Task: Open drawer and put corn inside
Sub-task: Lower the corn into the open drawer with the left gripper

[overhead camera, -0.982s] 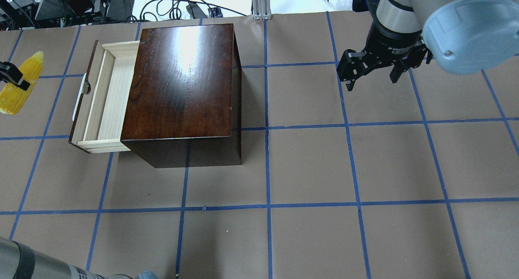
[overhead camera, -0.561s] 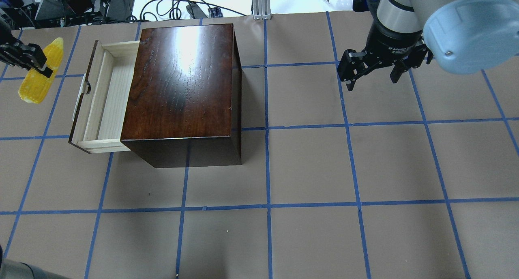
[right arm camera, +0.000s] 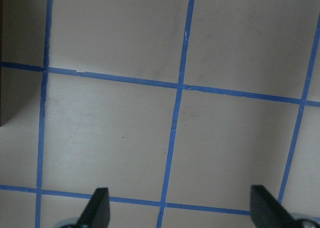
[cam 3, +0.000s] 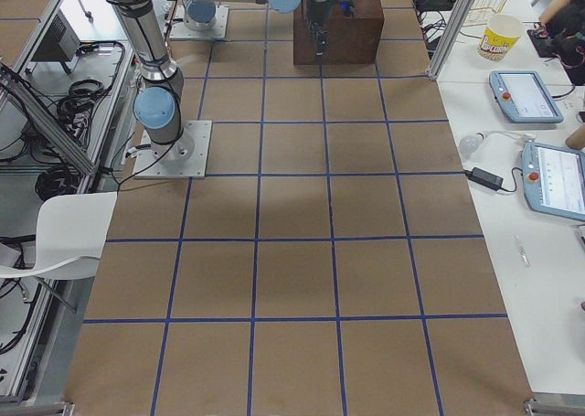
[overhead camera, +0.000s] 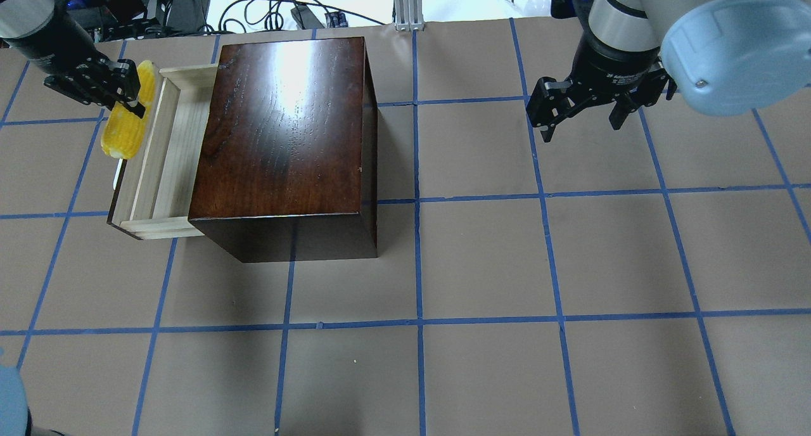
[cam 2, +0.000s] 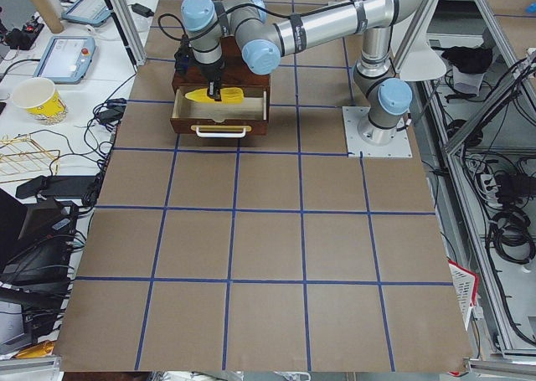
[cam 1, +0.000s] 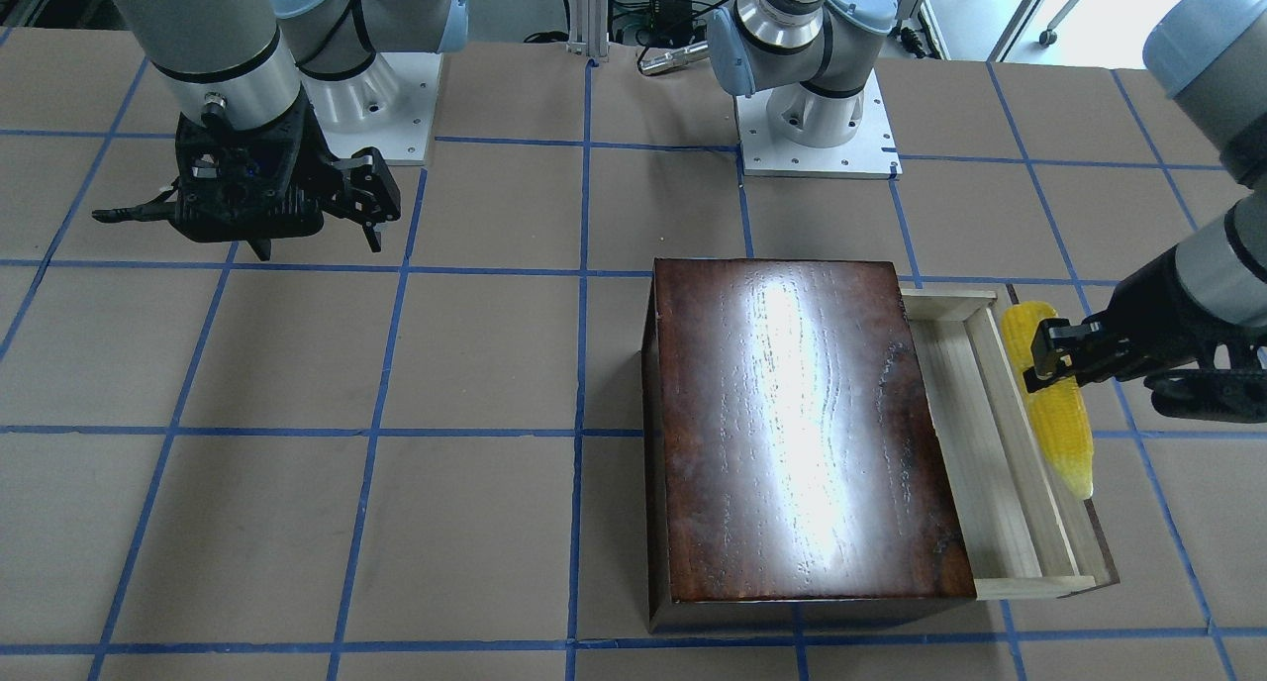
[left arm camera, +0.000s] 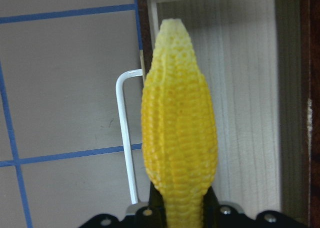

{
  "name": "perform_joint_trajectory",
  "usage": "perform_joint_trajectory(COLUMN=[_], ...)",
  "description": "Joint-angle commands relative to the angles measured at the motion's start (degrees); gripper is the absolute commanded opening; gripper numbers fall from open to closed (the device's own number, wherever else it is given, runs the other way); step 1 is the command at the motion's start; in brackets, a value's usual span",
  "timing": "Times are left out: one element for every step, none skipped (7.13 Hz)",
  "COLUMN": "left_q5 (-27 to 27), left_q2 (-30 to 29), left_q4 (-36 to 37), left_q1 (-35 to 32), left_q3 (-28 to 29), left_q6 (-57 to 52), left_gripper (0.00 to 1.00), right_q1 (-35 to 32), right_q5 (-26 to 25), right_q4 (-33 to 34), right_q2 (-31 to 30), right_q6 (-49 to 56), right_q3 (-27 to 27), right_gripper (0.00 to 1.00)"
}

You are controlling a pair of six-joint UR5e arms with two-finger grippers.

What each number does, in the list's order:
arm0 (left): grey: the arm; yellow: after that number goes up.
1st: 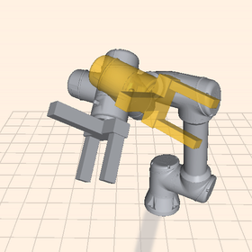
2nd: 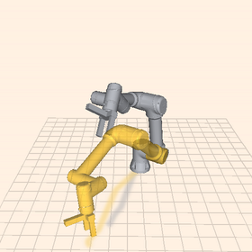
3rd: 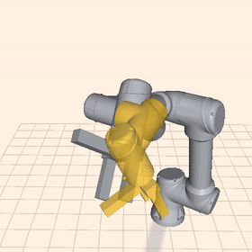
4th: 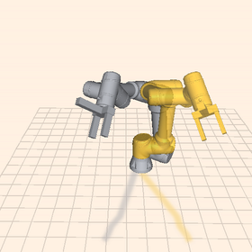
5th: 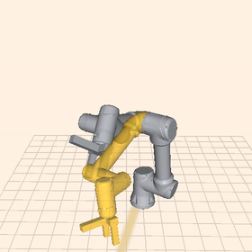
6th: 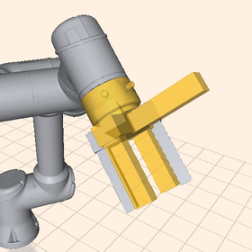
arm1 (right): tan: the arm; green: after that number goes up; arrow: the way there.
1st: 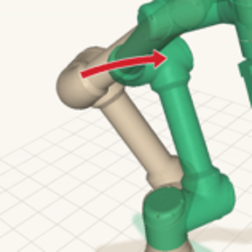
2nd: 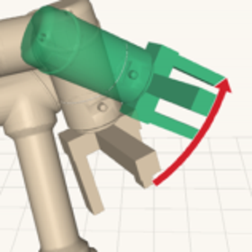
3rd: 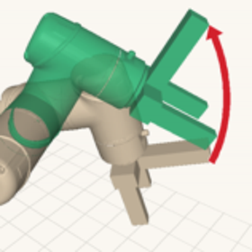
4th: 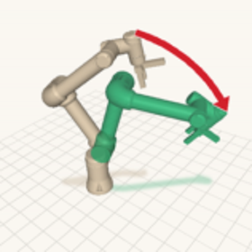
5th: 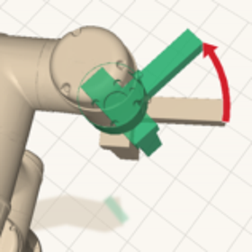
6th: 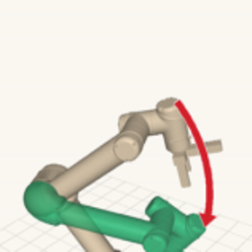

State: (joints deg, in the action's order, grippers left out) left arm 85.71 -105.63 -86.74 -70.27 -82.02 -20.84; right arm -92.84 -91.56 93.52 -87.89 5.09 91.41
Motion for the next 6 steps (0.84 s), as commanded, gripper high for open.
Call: perform_joint_trajectory(left_q5=[-0.02,-0.02,-0.11,-0.8,-4.29,-4.76], left_q2=[-1.06,-2.2,-3.69,-5.01,-5.89,-6.6], left_q4=[3.82,4.03,6.55,8.23,8.42,9.9], left_q1=[-0.39,-0.39,-0.39,-0.39,-0.39,-0.39], left_q3=[-2.52,-2.53,-2.44,-2.44,-2.36,-2.53], left_q6=[0.72,0.89,0.97,0.98,0.98,0.8], left_gripper=[0.0,0.0,0.0,0.0,0.0,0.05], right_q1=[0.11,0.11,-0.06,-0.06,0.11,-0.06], right_q5=[-0.02,-0.02,-0.02,-0.02,-0.02,-0.02], right_q4=[0.0,0.0,0.0,0.0,0.0,0.0], right_q2=[0.0,0.0,0.0,0.0,0.0,0.0], right_q6=[0.01,0.01,0.01,0.01,-0.08,-0.08], right_q3=[0.0,0.0,0.0,0.0,0.0,0.0], right_gripper=[1.0,1.0,1.0,1.0,1.0,1.0])
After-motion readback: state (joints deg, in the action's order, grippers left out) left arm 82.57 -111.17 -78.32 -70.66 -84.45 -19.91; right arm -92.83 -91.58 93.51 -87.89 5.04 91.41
